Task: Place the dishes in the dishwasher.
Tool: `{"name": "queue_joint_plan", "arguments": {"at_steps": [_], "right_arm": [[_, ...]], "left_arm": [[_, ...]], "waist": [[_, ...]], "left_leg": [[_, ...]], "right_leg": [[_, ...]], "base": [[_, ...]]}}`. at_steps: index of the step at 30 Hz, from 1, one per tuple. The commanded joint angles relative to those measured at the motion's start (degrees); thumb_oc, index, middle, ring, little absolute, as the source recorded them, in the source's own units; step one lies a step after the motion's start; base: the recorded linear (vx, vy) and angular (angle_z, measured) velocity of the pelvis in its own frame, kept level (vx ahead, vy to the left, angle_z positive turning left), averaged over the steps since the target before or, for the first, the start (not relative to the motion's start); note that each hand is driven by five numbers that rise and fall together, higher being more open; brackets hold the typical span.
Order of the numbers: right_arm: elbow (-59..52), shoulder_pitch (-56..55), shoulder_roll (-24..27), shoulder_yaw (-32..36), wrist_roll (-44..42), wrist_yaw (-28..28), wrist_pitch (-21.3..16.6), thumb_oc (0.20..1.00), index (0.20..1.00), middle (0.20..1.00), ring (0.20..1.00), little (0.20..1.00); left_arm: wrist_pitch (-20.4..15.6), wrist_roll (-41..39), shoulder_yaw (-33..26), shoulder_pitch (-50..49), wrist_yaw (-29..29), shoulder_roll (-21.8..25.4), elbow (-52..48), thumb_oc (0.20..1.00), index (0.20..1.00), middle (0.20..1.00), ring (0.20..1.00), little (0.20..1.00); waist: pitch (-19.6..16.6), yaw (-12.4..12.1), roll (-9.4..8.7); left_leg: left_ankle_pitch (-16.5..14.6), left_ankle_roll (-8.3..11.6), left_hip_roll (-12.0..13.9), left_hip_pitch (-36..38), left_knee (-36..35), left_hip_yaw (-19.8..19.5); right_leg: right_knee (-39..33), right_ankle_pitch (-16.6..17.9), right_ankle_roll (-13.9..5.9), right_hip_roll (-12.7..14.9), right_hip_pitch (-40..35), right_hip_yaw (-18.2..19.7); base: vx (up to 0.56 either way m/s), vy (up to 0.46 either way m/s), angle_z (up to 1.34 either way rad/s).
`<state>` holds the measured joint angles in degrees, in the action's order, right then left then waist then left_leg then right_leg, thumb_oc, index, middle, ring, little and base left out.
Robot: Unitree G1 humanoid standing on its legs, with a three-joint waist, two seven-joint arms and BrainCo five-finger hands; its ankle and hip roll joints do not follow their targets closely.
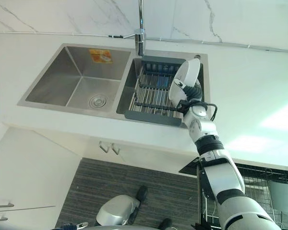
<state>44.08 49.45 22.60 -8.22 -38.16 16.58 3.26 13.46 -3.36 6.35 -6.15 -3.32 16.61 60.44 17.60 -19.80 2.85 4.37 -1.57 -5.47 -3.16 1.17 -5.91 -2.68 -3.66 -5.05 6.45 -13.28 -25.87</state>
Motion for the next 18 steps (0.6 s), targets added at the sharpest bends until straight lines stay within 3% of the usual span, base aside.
{"name": "queue_joint_plan", "arguments": {"at_steps": [1,9,18], "right_arm": [[-0.62,3.05,3.92,-0.43,2.56,-1.48,-2.17,0.200,0.200,0.200,0.200,0.200],[0.11,5.32,5.41,-1.16,5.02,-4.45,-5.01,0.200,0.200,0.200,0.200,0.200],[-2.03,4.87,5.55,-1.12,4.26,-5.79,-10.88,0.200,0.200,0.200,0.200,0.200]], "left_arm": [[0.09,0.96,4.71,-1.37,-0.03,3.81,0.63,1.000,1.000,1.000,1.000,1.000],[0.81,0.34,4.59,-1.40,0.65,4.62,-0.71,1.000,1.000,1.000,1.000,1.000],[-0.05,2.22,3.53,-1.99,1.06,4.86,-0.52,1.000,1.000,1.000,1.000,1.000]], "waist": [[-3.01,-1.90,1.55],[-2.41,-2.27,2.12],[-2.92,-2.48,1.38]], "left_leg": [[-0.53,4.12,5.04,-2.53,-0.74,-0.62],[-0.37,4.22,4.74,-3.29,-0.26,-0.80],[-0.33,4.27,5.18,-2.99,-0.45,-0.11]], "right_leg": [[7.39,-1.63,-4.15,6.96,2.45,0.54],[7.68,-1.77,-4.27,7.28,2.68,0.34],[6.88,-1.50,-4.34,6.76,1.94,0.10]], "base": [[0.00,0.000,0.00],[0.00,-0.001,0.01],[-0.01,-0.034,0.06]]}}
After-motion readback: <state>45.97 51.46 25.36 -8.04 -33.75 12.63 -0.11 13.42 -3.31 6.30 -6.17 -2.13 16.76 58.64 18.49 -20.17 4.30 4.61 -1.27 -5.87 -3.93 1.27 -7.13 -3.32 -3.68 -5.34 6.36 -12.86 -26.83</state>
